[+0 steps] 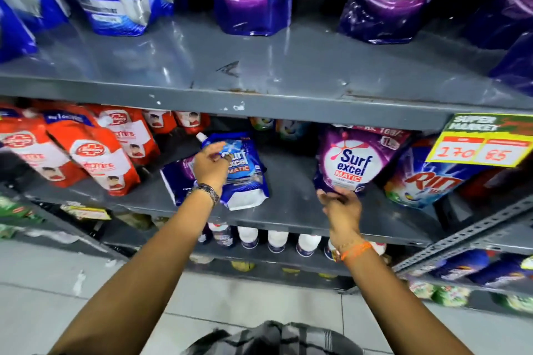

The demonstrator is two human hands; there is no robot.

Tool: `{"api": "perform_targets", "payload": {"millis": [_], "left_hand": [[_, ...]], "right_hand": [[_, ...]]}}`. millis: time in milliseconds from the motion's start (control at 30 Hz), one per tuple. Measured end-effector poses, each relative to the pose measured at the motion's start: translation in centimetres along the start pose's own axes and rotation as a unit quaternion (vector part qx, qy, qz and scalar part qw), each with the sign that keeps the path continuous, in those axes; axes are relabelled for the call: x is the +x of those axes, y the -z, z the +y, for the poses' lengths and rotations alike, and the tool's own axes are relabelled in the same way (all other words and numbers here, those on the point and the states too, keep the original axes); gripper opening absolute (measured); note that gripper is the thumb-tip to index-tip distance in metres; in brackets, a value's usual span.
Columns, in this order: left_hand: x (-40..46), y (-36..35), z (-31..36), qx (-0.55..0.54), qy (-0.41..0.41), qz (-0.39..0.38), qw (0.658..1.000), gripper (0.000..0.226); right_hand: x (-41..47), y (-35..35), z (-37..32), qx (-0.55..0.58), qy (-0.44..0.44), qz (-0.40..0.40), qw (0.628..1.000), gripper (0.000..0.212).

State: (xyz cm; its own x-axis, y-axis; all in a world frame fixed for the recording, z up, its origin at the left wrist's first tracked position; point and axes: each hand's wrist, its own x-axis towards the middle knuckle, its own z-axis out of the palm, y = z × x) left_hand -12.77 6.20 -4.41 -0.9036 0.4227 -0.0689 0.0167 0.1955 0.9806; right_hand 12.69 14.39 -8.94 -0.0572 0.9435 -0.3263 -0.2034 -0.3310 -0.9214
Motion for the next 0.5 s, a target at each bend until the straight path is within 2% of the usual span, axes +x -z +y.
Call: {"api": "perform_targets", "payload": {"millis": [100,167,233,300,367,500], "left_hand": [[3.2,2.5,-0.6,0.031,0.087,0.038,0.995,0.037],[4.8,3.1,-1.1,0.036,0.137,0.024,0.990,0.037],[5.8,3.2,-1.5,0.047,0.162,0.019,0.985,0.037],[6.2,3.0,-1.3,0.078,0.161,0.002,0.984,0.033],[6.3,2.8,-0.9,0.113,0.155,-0.014,0.981,0.028],[5.5,2.5,0.1,0.200,0.145,-0.063,0.967,0.037]], "right_hand": [[-0.9,-4.7,0.6,-0.111,-0.055,-0.123,0.985,0.031],[-0.4,-8.1,1.1,-0.177,-0.096,-0.167,0.965,0.041],[1.0,-10.8,2.4,-0.252,-0.103,-0.185,0.944,0.047],[3.2,-12.6,4.6,-0.250,-0.111,-0.194,0.942,0.043],[1.5,-14.2,3.0,-0.242,-0.146,-0.199,0.939,0.048],[0.3,-15.0,1.8,-0.260,-0.145,-0.192,0.935,0.038]]}}
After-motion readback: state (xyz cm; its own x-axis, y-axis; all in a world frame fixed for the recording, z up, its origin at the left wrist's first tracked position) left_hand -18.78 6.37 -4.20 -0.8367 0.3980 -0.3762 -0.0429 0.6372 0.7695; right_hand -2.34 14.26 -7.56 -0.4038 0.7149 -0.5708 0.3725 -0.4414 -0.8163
